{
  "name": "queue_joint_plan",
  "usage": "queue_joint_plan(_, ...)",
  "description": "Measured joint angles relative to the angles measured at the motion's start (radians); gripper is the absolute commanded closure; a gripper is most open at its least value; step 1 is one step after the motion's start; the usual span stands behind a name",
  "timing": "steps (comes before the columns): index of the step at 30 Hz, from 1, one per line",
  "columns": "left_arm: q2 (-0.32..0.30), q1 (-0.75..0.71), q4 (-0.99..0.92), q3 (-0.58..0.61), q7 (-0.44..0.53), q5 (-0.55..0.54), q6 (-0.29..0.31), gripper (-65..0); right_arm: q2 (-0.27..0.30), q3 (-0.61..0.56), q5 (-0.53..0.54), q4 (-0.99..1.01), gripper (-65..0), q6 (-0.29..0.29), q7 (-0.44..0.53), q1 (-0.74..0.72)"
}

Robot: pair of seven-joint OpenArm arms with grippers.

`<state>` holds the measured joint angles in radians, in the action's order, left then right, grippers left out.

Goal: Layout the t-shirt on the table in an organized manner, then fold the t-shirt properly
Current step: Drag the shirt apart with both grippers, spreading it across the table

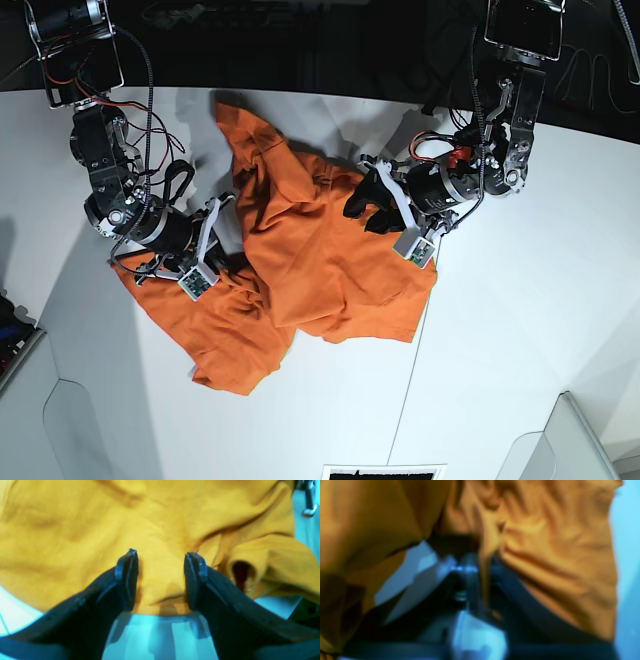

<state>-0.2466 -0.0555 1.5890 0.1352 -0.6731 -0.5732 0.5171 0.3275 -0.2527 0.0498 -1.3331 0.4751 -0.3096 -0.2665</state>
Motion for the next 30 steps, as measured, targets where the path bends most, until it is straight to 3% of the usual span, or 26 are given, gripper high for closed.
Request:
queue_joint_plan(9, -0.018, -0.023, -0.032, 0.0, -0.007, -0.023, 0.011, -32.1, 0.0, 0.003, -0.06, -0.007, 0.0, 0.0, 0.039, -0.097)
queue_joint_plan(25, -0.239, -0.011, -0.121, 0.0, 0.056, -0.064, 0.034, -32.0, 0.0, 0.061, -0.064, -0.051, 0.0, 0.001, -0.006, -0.356)
queue_joint_plan(28, -0.263, -0.011, -0.121, 0.0, 0.056, -0.06, 0.034, -32.0, -0.001, 0.065, -0.06, -0.051, -0.4, -0.071, -0.006, -0.369)
queue_joint_plan(30, -0.27, -0.011, -0.121, 0.0, 0.053, -0.056, 0.034, -32.0, 0.0, 0.066, -0.061, -0.051, -22.9, -0.095, -0.01, -0.368)
